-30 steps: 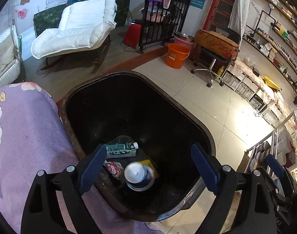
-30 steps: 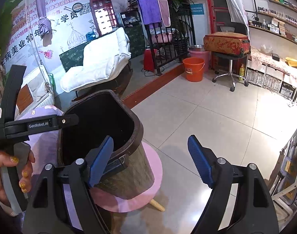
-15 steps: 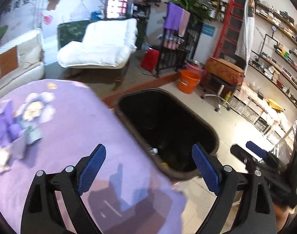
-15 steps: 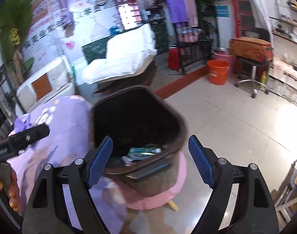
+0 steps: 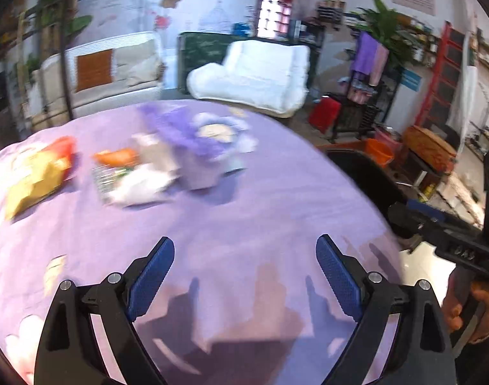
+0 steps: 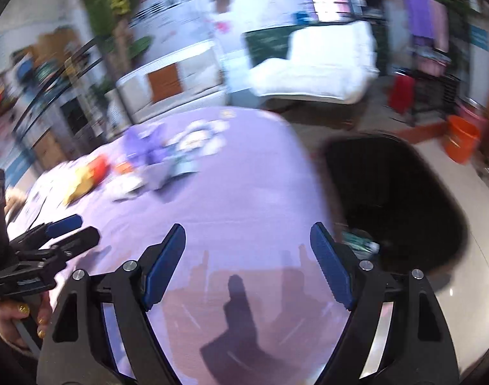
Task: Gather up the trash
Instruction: 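Return to the table and grasp the purple bag with the right tool, then grasp the white tissue with the left tool while the right tool holds the purple bag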
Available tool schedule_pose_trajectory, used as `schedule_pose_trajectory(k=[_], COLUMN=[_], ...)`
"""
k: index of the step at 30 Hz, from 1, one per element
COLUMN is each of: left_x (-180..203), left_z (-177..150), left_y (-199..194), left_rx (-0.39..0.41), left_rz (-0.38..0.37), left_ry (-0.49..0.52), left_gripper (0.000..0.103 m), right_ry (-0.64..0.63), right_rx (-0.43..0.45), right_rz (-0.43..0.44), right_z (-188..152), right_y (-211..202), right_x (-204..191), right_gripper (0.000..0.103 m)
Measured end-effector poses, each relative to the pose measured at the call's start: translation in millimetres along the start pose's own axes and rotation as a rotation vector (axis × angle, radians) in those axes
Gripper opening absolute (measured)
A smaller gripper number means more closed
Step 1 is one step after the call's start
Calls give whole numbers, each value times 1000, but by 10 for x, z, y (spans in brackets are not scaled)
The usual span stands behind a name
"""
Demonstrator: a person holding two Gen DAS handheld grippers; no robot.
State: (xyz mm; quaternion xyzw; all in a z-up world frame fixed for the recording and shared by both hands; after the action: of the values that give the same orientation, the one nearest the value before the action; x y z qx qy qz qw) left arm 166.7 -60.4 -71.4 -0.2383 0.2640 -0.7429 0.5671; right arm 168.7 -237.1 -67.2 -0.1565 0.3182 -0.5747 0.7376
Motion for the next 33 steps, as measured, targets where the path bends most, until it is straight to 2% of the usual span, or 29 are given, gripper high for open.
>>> schedule_pose_trajectory(k=[3, 8, 11, 13, 14, 18, 21, 22, 23, 25, 29, 33], left_x=[-313, -852, -1083, -1183, -1237, -1329, -1339, -1334, -1320, -1290, -1244, -1187], left_z=[-70, -193, -258, -275, -293, -350, -390, -397, -398, -393, -351, -212], left_y=[-75, -154, -190, -217, -223, -237, -200, -186, -173, -141, -44, 68], left_rx=[-2, -11, -22, -23, -24, -28, -45, -50, -53, -62, -78, -84], left_rz=[63, 109, 132, 131, 131, 120, 93, 88, 84, 68, 42, -3], left_ry=[-15, -99, -145, -170, -174, -188, -201, -197, -190, -175, -148, -123], left_gripper=[89, 89, 89, 89, 89, 89, 89, 89, 89, 89, 89, 89], right_ry=[-77, -198, -256, -288, -303, -348, -384, -390, -395, -390, -388, -400], right_rx=[-54, -118, -154, -174, -183, -195, -215, -225, -235, -237, -205, -136], right_rz=[52, 113, 117, 107, 95, 51, 7, 4, 3, 10, 10, -7], right_z=[56, 252, 364, 444, 479, 611, 617, 595, 568, 525, 536, 601], right_y=[195, 597, 868, 1079, 1193, 1515, 1751, 1800, 1842, 1852, 1701, 1420], right_x=[-382, -947, -1166, -1272, -1315, -1434, -1460, -1461, -1459, -1451, -1452, -1471], right_gripper=[80, 79, 70, 68, 63, 61, 48, 36, 25, 19, 15, 14])
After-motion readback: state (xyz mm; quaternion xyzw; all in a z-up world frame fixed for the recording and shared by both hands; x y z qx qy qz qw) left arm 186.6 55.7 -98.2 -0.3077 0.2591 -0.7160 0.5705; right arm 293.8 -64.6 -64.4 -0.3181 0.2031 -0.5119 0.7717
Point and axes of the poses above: each gripper's, at about its wrist camera, not at the fingertips, and y roughly the way its jaws point, x to its right, z to its top, the point moved 6 cm from there along y, roughly the way its jaws point, and after that the axes turned 5 degrees about z, right-handed, at the moved point
